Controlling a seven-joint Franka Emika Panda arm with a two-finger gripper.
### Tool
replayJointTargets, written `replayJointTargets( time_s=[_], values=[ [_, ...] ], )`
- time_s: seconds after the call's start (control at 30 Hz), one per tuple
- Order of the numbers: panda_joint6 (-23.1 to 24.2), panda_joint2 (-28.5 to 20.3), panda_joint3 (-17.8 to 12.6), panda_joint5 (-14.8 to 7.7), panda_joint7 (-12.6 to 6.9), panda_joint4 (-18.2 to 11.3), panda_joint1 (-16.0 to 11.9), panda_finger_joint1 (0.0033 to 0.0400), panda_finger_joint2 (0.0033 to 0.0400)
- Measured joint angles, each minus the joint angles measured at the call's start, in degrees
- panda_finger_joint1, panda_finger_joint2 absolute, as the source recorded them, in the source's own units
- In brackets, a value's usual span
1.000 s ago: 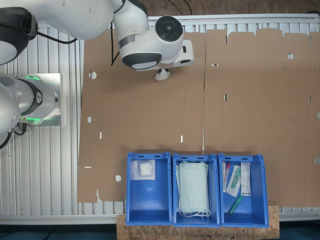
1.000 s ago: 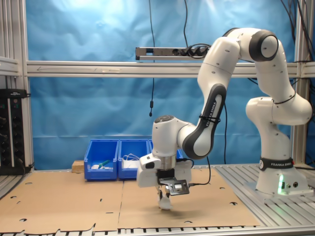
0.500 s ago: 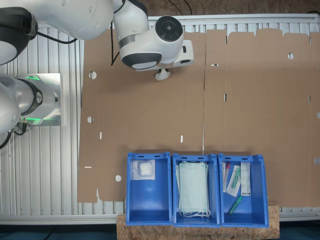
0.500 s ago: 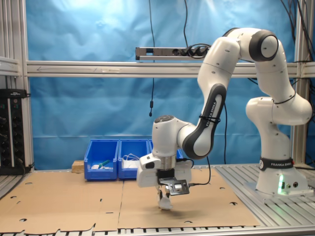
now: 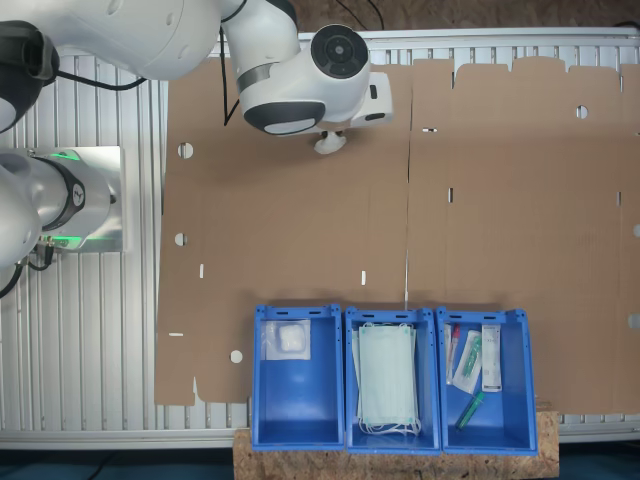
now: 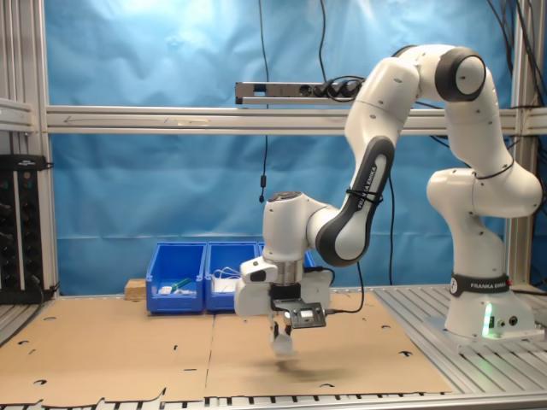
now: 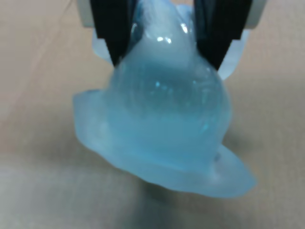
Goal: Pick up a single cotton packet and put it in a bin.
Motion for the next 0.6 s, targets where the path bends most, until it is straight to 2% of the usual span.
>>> replayJointTargets(
  time_s=[0.37,0.6],
  values=[
    [-5.8,-7.8,-0.3,0.0,0.00,0.0,0.0,0.0074,0.0074],
    [-10.0,-12.3,-1.5,-0.6,0.00,0.0,0.0,0.0075,0.0075]
  ],
)
